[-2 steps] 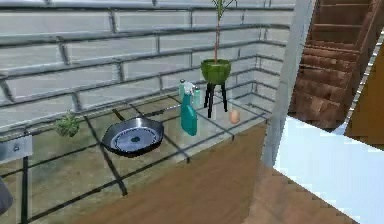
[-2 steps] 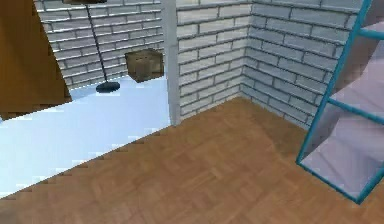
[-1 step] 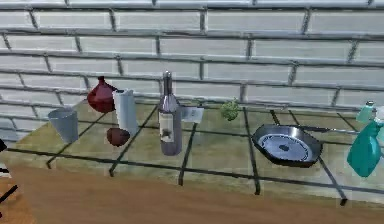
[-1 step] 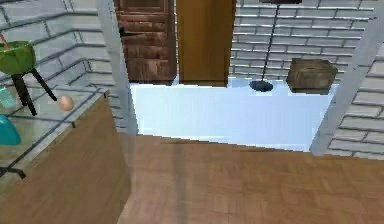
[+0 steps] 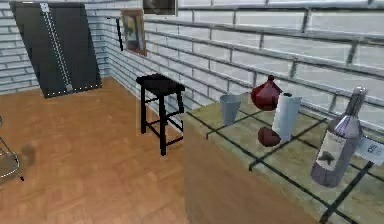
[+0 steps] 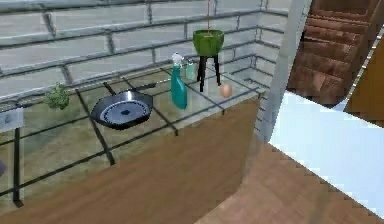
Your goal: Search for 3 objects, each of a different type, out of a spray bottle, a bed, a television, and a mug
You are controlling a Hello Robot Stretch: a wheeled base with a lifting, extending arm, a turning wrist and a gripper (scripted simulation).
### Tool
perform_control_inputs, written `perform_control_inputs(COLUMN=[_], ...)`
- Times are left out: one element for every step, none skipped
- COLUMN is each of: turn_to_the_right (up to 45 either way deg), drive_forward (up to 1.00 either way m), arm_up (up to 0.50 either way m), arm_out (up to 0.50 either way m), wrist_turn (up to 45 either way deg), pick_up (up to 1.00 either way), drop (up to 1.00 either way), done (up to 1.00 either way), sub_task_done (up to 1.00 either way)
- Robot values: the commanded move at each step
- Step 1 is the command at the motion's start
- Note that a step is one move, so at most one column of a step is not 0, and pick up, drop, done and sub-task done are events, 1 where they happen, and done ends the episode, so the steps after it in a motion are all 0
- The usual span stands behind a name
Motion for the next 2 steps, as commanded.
perform_control_inputs(turn_to_the_right=[-42.0,0.0], drive_forward=[0.00,1.00], arm_up=[0.00,0.00], arm_out=[0.00,0.00], wrist_turn=[0.0,0.0], pick_up=[0.00,0.00], drop=[0.00,0.00], done=[0.00,0.00], sub_task_done=[0.00,0.00])
